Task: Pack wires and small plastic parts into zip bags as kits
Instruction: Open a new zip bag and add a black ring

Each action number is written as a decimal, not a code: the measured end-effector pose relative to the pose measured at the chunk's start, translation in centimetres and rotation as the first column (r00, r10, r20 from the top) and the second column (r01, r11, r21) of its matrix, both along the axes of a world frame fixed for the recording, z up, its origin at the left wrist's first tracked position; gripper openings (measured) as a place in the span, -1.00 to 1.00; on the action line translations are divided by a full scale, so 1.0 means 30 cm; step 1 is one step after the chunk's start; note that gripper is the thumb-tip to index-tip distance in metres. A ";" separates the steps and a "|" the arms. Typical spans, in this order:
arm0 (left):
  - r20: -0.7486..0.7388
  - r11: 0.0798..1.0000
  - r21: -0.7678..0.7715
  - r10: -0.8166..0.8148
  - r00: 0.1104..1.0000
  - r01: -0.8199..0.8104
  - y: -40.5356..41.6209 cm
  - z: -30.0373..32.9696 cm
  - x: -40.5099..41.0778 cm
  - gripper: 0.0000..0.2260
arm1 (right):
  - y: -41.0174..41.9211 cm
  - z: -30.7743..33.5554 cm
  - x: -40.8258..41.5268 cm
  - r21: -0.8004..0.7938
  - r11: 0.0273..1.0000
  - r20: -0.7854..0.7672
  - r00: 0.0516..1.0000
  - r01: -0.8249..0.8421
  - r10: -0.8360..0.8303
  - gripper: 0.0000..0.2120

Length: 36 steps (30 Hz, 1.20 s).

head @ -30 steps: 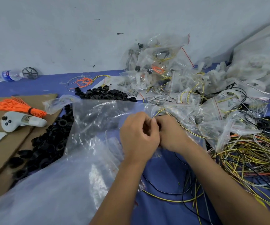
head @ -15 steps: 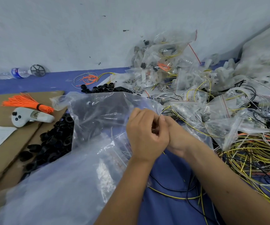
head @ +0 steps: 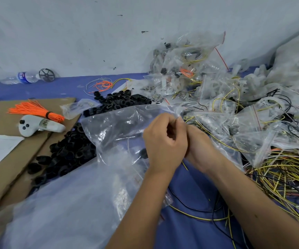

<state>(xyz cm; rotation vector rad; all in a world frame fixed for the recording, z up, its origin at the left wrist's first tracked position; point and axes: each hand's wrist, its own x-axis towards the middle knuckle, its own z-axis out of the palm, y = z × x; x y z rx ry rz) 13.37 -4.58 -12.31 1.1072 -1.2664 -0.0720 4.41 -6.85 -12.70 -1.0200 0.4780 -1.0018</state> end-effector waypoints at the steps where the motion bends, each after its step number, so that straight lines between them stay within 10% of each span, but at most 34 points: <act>1: 0.004 1.000 0.012 -0.020 1.000 0.020 -0.003 0.010 0.002 -0.76 | -0.001 0.004 -0.002 -0.030 0.999 -0.018 1.000 0.022 -0.023 -0.60; 6: -0.039 0.991 0.099 -0.090 0.995 0.093 -0.024 0.027 0.049 -0.74 | 0.010 0.023 -0.024 -0.153 0.987 -0.270 0.963 -0.050 0.007 -0.76; 12: -0.046 0.953 0.176 -0.241 0.969 0.245 -0.029 0.024 0.093 -0.68 | 0.027 0.046 -0.060 -0.436 0.839 -0.703 0.705 -0.326 -0.092 -0.91; 17: -0.020 0.920 0.184 -0.348 0.937 0.345 -0.009 0.039 0.035 -0.70 | 0.030 0.033 -0.064 -0.507 0.754 -0.788 0.580 -0.417 -0.209 -0.76; 28: -0.047 0.951 0.093 -0.292 0.955 0.295 -0.010 0.044 0.031 -0.68 | 0.044 0.020 -0.031 -0.545 0.817 -0.560 0.807 -0.189 -0.187 -0.66; 36: 0.013 0.954 0.091 -0.289 0.957 0.287 -0.010 0.040 0.027 -0.67 | 0.035 0.004 -0.050 -0.432 0.822 -0.754 0.648 -0.370 -0.104 -0.76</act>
